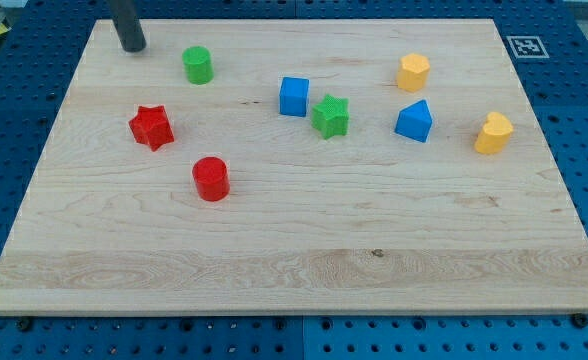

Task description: Place the blue cube diagonally in between the green star and green circle

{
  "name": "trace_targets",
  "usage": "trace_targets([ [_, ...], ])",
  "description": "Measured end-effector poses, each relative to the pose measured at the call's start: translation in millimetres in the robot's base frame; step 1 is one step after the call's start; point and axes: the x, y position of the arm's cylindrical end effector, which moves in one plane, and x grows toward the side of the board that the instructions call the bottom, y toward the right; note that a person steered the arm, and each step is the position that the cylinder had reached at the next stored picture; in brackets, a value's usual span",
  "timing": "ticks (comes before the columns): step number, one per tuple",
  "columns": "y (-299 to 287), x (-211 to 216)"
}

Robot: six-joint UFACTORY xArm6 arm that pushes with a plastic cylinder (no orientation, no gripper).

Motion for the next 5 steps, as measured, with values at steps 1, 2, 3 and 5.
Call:
trace_targets([
  [1, 46, 32],
  [2, 94, 47],
  [3, 115, 47],
  [5, 85, 19],
])
